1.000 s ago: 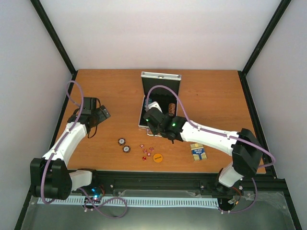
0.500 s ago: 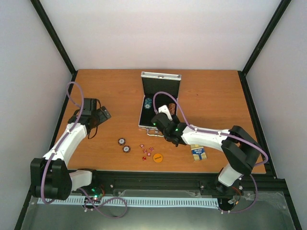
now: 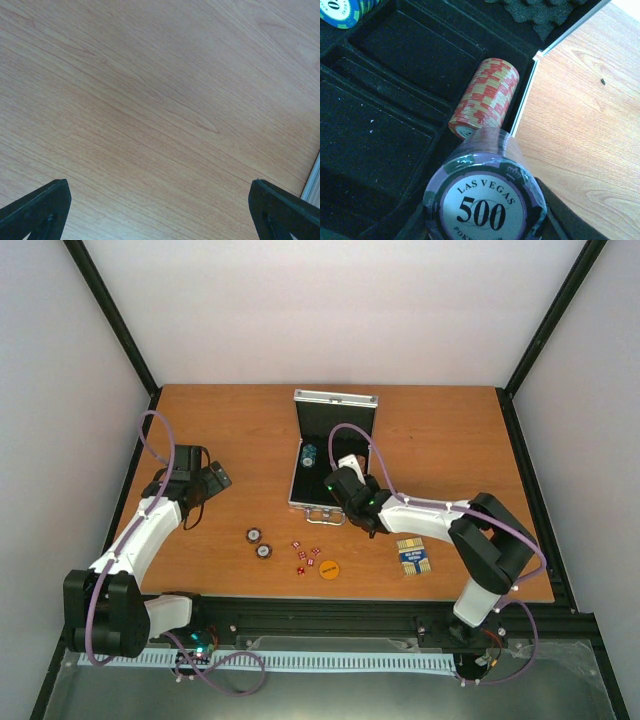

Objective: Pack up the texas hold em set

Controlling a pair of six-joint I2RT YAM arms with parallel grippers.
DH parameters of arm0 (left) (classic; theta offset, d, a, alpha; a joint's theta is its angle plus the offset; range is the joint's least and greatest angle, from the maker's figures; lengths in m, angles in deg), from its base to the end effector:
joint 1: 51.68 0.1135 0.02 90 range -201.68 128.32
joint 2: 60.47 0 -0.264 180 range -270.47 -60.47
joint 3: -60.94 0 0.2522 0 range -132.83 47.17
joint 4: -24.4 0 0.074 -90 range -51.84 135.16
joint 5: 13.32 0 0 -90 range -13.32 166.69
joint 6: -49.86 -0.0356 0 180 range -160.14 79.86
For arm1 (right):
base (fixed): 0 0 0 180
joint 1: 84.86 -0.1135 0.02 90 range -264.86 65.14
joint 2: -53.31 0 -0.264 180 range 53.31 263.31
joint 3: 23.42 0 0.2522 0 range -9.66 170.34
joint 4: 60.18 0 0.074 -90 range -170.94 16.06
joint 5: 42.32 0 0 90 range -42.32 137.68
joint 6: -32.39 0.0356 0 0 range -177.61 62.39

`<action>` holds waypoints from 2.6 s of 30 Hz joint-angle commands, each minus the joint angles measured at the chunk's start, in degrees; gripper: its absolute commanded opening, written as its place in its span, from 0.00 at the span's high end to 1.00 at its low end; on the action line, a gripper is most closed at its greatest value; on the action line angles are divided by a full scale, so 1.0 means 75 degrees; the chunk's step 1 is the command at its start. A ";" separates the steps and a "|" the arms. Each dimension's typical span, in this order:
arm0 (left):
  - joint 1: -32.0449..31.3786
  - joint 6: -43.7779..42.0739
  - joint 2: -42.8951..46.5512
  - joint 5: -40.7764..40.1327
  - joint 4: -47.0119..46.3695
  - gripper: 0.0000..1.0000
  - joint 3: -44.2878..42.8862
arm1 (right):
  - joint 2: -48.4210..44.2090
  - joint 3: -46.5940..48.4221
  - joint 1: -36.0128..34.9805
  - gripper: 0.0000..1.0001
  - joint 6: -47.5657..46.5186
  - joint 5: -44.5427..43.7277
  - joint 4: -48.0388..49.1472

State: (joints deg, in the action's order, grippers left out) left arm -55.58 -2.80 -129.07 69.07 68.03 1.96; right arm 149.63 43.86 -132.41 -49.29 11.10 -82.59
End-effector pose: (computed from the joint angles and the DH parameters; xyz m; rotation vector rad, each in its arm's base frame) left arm 0.2375 -0.0115 0.2296 -0.7700 2.3718 -0.1365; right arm 0.2407 0.2317 0.1732 -0.5106 2.2076 -0.2885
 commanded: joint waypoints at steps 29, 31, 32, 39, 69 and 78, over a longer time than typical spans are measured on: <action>0.0043 0.0018 0.0007 0.0044 -0.0139 0.00 -0.0015 | -0.0032 -0.0063 0.0188 0.21 0.0462 0.0104 0.0039; 0.0046 0.0014 0.0017 0.0043 -0.0133 0.00 -0.0012 | -0.0183 -0.0042 0.0188 0.13 0.0397 0.0304 -0.0149; 0.0035 0.0013 0.0017 0.0043 -0.0131 0.00 -0.0015 | -0.0241 0.0000 0.0188 0.10 0.0357 0.0443 -0.0260; 0.0045 0.0025 -0.0006 0.0072 -0.0150 0.00 -0.0001 | -0.0967 0.0512 0.0188 0.03 0.0337 0.1613 -0.1283; 0.0045 0.0013 -0.0097 0.0078 -0.0158 0.00 -0.0002 | -0.1004 0.0270 0.1945 0.00 0.0615 0.4956 -0.2614; 0.0050 0.0002 -0.0153 0.0081 -0.0174 0.00 0.0007 | -0.0600 0.0247 0.2136 0.00 0.0847 0.4060 -0.2136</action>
State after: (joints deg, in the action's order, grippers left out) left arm -55.58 -2.80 -129.90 69.48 67.68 2.14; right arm 143.33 46.11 -117.46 -44.31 44.92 -101.41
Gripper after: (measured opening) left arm 0.997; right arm 0.999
